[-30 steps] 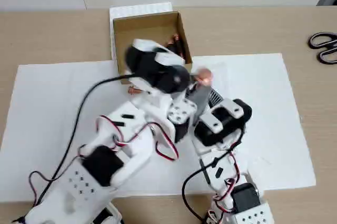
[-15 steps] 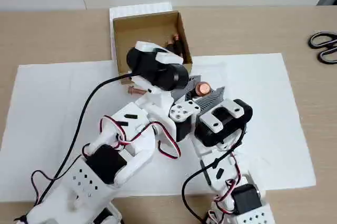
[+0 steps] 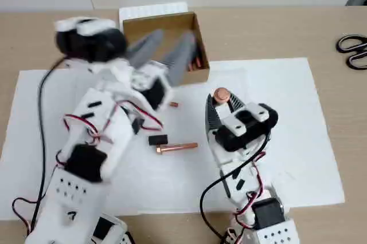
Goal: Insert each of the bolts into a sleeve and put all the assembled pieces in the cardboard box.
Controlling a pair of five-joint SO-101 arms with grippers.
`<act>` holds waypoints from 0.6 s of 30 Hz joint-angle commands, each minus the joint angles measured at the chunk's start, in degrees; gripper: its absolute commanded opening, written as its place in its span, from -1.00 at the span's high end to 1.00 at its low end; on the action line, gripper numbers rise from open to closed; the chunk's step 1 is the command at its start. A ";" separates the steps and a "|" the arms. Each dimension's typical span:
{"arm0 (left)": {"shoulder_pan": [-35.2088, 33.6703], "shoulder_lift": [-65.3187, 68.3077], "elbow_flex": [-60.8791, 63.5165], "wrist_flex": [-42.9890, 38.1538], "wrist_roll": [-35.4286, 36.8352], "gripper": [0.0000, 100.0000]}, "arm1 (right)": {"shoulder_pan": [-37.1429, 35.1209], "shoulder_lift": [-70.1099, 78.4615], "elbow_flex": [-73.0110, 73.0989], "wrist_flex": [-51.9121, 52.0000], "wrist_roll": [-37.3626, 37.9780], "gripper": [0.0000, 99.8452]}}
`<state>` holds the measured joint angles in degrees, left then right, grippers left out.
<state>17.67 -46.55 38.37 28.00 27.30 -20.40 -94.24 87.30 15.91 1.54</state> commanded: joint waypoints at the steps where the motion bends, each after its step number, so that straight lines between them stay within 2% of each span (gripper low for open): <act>1: -3.34 5.89 5.05 1.32 2.73 0.97 | 0.75 13.41 -12.66 -5.67 -0.79 1.00; 5: -1.23 13.98 9.01 0.62 7.38 0.99 | 1.71 40.57 -35.08 -5.14 -1.14 1.00; 8: -0.62 20.40 12.79 -2.46 14.42 0.99 | 1.98 62.99 -57.41 -0.84 -1.41 1.00; 11: -0.62 27.34 15.43 -1.85 20.75 0.99 | 2.07 83.12 -83.52 9.36 -4.84 1.00; 14: 0.70 33.05 15.60 4.13 24.62 0.99 | 1.98 100.97 -109.01 21.32 -8.79 1.00; 18: 4.66 33.76 12.44 8.97 26.29 0.99 | 0.92 120.75 -137.41 34.42 -8.79 1.00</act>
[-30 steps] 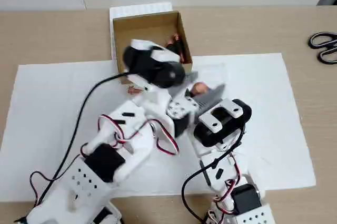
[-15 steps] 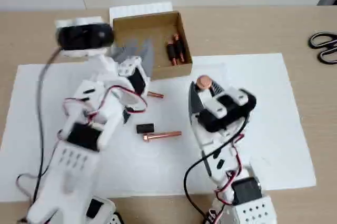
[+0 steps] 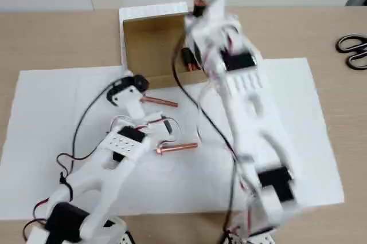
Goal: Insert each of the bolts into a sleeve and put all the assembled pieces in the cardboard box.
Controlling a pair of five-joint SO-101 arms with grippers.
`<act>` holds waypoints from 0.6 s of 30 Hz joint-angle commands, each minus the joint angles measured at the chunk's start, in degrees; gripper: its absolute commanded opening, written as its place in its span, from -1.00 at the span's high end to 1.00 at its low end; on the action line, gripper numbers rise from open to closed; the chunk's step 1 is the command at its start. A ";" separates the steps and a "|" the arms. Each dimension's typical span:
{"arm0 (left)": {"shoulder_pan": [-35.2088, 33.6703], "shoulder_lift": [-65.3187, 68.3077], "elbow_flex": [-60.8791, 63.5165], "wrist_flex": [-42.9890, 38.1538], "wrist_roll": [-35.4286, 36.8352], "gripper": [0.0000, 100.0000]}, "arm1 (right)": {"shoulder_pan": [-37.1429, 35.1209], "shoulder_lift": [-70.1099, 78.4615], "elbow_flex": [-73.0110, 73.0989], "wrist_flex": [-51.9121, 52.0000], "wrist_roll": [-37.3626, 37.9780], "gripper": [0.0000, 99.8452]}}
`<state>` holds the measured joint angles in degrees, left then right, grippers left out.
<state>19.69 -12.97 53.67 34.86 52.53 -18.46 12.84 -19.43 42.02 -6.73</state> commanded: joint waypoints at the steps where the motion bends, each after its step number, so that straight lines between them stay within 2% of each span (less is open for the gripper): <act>1: 2.90 -0.09 -2.42 1.58 1.05 0.99 | -1.54 17.89 -36.57 11.38 -0.09 1.00; 5: 2.11 -0.35 -0.40 -0.88 0.88 0.99 | -4.18 32.84 -55.03 20.44 3.16 1.00; 9: 1.76 -0.35 -0.48 -0.88 0.70 0.99 | -6.90 42.86 -67.34 24.31 4.22 1.00; 18: 1.58 -0.35 -0.57 -1.14 -0.79 0.99 | -6.29 52.62 -70.33 26.42 4.04 0.99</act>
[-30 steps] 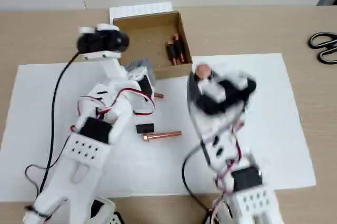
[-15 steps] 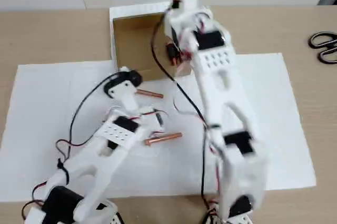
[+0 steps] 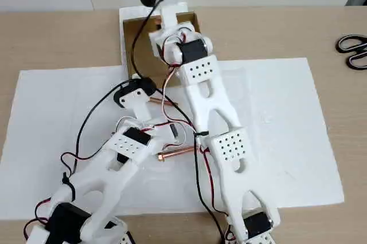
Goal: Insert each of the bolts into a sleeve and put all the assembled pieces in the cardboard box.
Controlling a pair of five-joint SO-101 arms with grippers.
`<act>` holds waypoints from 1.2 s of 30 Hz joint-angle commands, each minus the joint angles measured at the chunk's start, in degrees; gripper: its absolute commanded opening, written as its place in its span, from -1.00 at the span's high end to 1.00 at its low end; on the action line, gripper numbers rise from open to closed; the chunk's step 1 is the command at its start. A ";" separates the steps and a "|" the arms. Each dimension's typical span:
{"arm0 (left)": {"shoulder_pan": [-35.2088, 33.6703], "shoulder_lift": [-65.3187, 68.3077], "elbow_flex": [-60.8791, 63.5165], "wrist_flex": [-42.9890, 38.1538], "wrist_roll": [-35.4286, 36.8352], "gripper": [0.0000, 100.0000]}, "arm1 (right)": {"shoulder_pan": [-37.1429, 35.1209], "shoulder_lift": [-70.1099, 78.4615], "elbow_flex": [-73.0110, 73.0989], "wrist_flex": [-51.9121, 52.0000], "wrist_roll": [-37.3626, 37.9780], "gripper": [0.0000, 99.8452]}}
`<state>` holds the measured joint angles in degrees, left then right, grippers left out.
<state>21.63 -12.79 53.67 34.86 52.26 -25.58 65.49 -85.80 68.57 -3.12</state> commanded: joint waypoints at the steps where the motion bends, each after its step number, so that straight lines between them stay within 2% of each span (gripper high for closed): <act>1: -0.26 -0.53 -0.57 -1.14 -0.53 0.99 | 1.10 1.01 -4.04 -0.22 0.53 0.99; 6: 0.00 -0.53 -0.48 -1.85 -0.62 0.99 | 3.56 5.58 -4.31 -2.24 0.44 0.99; 15: 0.09 -0.53 -0.48 -1.85 -0.62 0.99 | 3.74 7.87 -2.90 -2.07 0.70 0.98; 21: 0.09 -0.62 -0.48 -1.85 -0.62 0.99 | 3.65 9.54 -2.46 -2.15 0.62 0.59; 26: -0.44 -0.88 -0.48 -1.85 -0.26 0.99 | 3.65 9.27 -4.57 -1.45 0.62 0.55; 29: -2.73 -3.96 0.04 -1.41 -0.35 0.99 | 3.56 6.81 -11.16 3.82 0.44 0.55; 31: -4.92 -7.47 0.48 0.79 -0.26 0.99 | 3.56 3.03 -10.29 7.16 0.62 0.55; 36: -6.15 -21.54 0.22 10.29 -3.43 0.99 | 3.38 -14.11 -10.73 25.19 0.62 0.55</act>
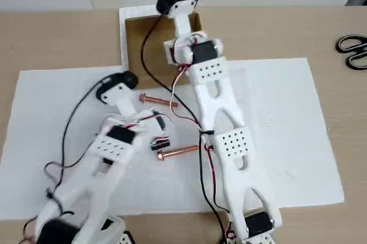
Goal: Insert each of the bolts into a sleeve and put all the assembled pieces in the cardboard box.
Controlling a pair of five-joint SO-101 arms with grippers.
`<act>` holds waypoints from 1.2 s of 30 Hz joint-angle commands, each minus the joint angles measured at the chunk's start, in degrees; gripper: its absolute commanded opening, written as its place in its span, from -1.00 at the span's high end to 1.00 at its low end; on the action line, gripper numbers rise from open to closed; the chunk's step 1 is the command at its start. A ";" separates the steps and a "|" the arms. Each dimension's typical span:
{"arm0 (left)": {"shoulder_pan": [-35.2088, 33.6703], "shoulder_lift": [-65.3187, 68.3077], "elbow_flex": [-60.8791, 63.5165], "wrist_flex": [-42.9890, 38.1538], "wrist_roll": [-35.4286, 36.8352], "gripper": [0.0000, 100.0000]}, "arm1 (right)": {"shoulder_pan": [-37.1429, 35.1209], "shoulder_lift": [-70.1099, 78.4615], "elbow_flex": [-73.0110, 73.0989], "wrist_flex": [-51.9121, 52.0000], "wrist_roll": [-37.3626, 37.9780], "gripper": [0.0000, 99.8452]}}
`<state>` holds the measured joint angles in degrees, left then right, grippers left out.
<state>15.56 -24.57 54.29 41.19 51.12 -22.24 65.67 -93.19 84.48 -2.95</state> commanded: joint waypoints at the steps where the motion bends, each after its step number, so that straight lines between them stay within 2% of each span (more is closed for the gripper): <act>1: 0.18 -13.54 -0.40 5.10 -2.99 0.99 | 0.04 -17.45 -2.81 11.91 0.44 0.55; 5: 4.31 -30.24 -1.98 11.87 -8.53 0.99 | 1.36 -26.59 2.37 12.62 0.53 0.55; 7: 5.10 -37.54 -4.53 17.93 -9.93 0.99 | 0.48 -31.08 6.42 13.23 0.53 0.55; 10: 4.84 -44.31 -6.81 26.55 -17.67 0.99 | -0.40 -38.37 18.29 13.23 0.62 0.55; 12: 4.48 -46.42 -5.49 31.56 -19.34 0.99 | -0.92 -44.53 29.98 13.23 1.49 0.55; 13: 4.31 -47.47 -3.74 31.38 -18.90 0.99 | -1.71 -48.13 36.48 13.23 3.08 0.55; 16: 3.87 -50.55 1.98 29.45 -15.30 0.99 | -5.67 -59.30 58.90 12.88 11.25 0.55; 19: 2.99 -55.56 9.01 25.85 -13.10 0.99 | -10.59 -69.05 76.48 12.88 26.11 0.55; 22: 1.67 -62.86 14.29 22.86 -14.51 0.99 | -14.29 -77.14 89.41 12.62 40.00 0.55; 24: -0.53 -67.87 16.75 21.45 -14.68 0.99 | -15.60 -81.01 92.75 12.53 44.48 0.55; 29: -10.73 -74.81 22.73 21.71 -22.33 0.99 | -15.69 -80.40 98.99 12.79 59.08 0.55; 36: -7.91 -75.43 24.75 22.86 -23.65 0.99 | -13.14 -77.23 101.45 12.00 69.89 0.55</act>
<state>7.03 -99.21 78.99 64.04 27.82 -36.57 -11.69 8.26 97.23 63.87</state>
